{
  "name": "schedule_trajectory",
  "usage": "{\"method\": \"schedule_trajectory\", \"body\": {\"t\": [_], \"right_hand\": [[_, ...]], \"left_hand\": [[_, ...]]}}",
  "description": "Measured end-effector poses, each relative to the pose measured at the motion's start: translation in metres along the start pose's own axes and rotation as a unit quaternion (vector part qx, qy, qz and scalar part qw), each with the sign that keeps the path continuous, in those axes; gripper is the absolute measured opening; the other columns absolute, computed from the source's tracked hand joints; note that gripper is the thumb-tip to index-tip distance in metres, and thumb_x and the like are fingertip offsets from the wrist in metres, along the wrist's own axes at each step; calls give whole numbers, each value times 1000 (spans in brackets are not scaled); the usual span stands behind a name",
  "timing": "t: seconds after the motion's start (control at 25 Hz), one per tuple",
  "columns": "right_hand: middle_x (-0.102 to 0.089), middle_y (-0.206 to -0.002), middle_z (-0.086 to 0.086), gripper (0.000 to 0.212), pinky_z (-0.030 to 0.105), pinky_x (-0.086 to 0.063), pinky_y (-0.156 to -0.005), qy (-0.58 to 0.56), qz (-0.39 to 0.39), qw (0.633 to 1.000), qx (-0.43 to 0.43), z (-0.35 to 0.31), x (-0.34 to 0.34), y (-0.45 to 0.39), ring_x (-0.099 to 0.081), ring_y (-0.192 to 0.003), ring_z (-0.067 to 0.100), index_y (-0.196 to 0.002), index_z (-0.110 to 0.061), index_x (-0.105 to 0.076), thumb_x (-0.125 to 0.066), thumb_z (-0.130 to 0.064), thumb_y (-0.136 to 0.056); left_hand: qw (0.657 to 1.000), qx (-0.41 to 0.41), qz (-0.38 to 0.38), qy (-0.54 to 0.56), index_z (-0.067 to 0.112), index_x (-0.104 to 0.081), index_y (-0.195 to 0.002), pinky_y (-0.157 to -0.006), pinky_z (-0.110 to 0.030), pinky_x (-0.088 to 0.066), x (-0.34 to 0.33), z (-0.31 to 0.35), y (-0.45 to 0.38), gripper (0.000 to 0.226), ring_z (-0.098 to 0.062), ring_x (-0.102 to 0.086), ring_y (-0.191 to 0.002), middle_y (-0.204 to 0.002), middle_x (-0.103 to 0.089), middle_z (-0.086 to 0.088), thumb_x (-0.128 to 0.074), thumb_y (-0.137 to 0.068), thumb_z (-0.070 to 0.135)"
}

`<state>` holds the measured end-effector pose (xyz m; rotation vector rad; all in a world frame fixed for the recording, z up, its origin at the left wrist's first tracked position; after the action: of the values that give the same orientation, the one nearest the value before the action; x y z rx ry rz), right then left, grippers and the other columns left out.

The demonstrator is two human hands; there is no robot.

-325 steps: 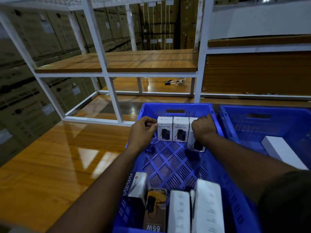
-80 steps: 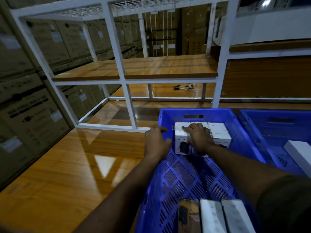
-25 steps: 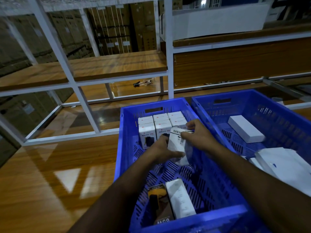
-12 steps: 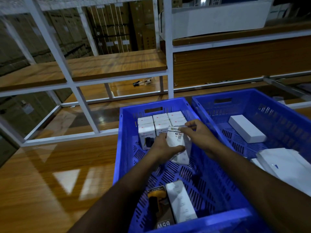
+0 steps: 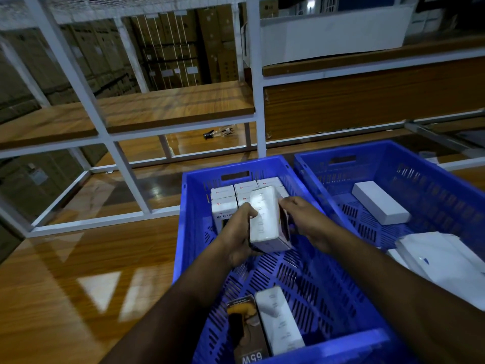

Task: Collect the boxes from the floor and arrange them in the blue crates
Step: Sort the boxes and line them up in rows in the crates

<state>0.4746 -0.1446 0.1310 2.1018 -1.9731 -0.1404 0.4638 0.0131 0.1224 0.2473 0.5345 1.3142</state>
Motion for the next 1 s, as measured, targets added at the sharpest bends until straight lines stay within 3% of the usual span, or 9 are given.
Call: {"method": "schedule_trajectory", "body": {"t": [0.12,0.2,0.28,0.4,0.52,0.6,0.68,0.84,1.0], "right_hand": [[-64,-125,2,49,43,-50,-95,-32,-20,999,-16,0,-2,4,-63,-109,22,-130,-17,-53,-54,-51,-95],[-67,-122,1,37,41,-50,-99,-50,-30,998,-1,-1,-3,6,-64,-108,20,-123,-20,-57,-55,-46,-97],[-69,-115,-1,23,38,-53,-94,-70,-33,997,14,-3,-4,10,-66,-103,16,-113,-25,-58,-57,-41,-97],[-67,-112,-5,38,31,-55,-81,-59,-25,998,16,-6,-3,13,-66,-98,13,-122,-24,-53,-62,-45,-92],[-66,-106,-1,43,23,-52,-62,-58,1,998,15,-7,-3,12,-66,-81,8,-124,-17,-51,-62,-45,-93],[-64,-96,-1,38,25,-49,-63,-70,8,997,25,-9,-2,12,-63,-74,8,-119,-13,-55,-56,-44,-96],[-64,-98,1,33,29,-49,-67,-77,18,996,39,-10,0,12,-62,-82,13,-117,-13,-58,-51,-40,-100],[-65,-98,8,29,28,-54,-66,-136,-7,987,85,-16,2,15,-63,-79,14,-117,-7,-64,-45,-24,-104],[-66,-93,7,21,25,-55,-68,-147,-60,978,132,-18,-1,19,-64,-78,13,-115,-6,-67,-54,-7,-98]], "left_hand": [[1000,13,-20,21,19,-49,-143,-81,-47,-56,-2,-1,-2,50,-37,-64,-103,-121,-64,-15,-35,-99,40],[1000,10,-19,4,23,-53,-140,-82,-46,-58,-3,-1,-3,54,-36,-68,-108,-125,-68,-12,-43,-99,56],[999,0,-21,-24,26,-61,-134,-89,-44,-58,-4,-1,-1,57,-32,-70,-109,-122,-72,-10,-56,-91,63],[999,-24,-12,-37,21,-66,-128,-99,-44,-54,-2,-1,0,56,-29,-70,-110,-121,-73,-10,-67,-85,57],[999,-28,19,3,21,-66,-129,-88,-41,-58,2,0,-6,49,-27,-74,-97,-111,-76,-9,-55,-96,55],[999,-13,37,24,20,-65,-129,-70,-34,-57,5,0,-7,49,-25,-74,-83,-106,-76,-8,-45,-101,55],[998,2,33,45,18,-63,-130,-61,-32,-56,5,1,-6,50,-27,-72,-81,-112,-73,-11,-38,-104,52],[996,-1,53,76,12,-65,-125,-62,-35,-56,6,2,-5,47,-29,-69,-79,-107,-72,-13,-31,-106,40],[991,-11,54,126,9,-70,-112,-80,-46,-56,5,2,-4,50,-31,-70,-82,-101,-73,-13,-33,-107,43]]}}
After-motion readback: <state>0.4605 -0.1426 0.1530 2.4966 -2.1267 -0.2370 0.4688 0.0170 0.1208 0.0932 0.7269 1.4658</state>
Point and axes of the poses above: each hand's wrist, its own y-axis away from the middle knuckle, its own x-axis out of the back of the hand, z = x × y, the point moved 2 cm from there along -y, towards the middle knuckle
